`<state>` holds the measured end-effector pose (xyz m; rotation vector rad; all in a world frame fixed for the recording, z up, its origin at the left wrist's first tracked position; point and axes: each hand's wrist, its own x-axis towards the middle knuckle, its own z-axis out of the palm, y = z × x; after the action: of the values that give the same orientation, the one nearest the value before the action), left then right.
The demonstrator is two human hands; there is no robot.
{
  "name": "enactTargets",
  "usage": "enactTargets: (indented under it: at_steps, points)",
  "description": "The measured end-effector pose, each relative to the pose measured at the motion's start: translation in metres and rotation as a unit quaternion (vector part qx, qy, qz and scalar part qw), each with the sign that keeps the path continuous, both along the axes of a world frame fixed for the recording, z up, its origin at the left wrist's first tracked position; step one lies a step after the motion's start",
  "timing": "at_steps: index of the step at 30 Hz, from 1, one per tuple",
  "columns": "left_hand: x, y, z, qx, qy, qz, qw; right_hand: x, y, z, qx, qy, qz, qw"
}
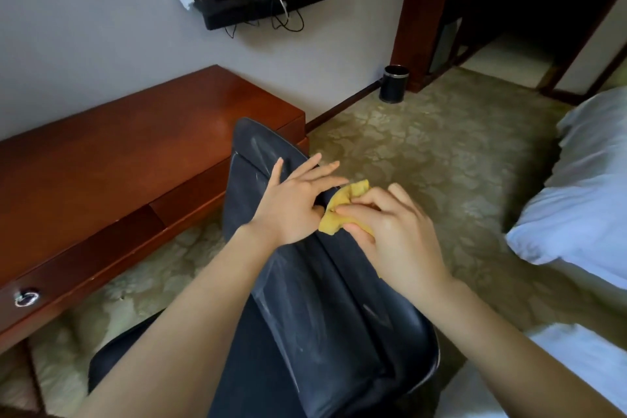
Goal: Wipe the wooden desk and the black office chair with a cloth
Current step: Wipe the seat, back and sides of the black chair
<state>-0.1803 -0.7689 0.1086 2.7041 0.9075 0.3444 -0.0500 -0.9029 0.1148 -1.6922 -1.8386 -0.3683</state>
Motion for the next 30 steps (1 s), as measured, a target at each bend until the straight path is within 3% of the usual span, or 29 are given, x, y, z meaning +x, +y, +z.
enactTargets:
  at_steps: [8, 12, 15, 20, 26, 30]
  points:
    - [0.001, 0.029, -0.003, -0.031, -0.042, 0.122, 0.991, 0.034, 0.076, -0.001, -0.012, -0.003, 0.16, 0.987]
    - [-0.002, 0.044, -0.003, -0.006, 0.006, 0.193, 0.981, 0.035, 0.116, -0.003, 0.01, -0.015, 0.229, 0.973]
    - [0.009, 0.048, 0.001, -0.007, 0.002, 0.321, 0.947, 0.043, 0.159, 0.003, 0.004, -0.038, 0.303, 0.952]
    - [0.027, 0.027, -0.006, -0.064, -0.027, 0.505, 0.86, 0.039, 0.201, 0.007, -0.034, -0.069, 0.369, 0.926]
    - [0.029, 0.011, -0.011, -0.1, -0.049, 0.595, 0.796, 0.026, 0.246, 0.008, -0.061, -0.105, 0.433, 0.893]
    - [0.026, 0.024, -0.011, -0.117, -0.077, 0.616, 0.775, 0.014, 0.276, 0.008, -0.067, -0.138, 0.442, 0.884]
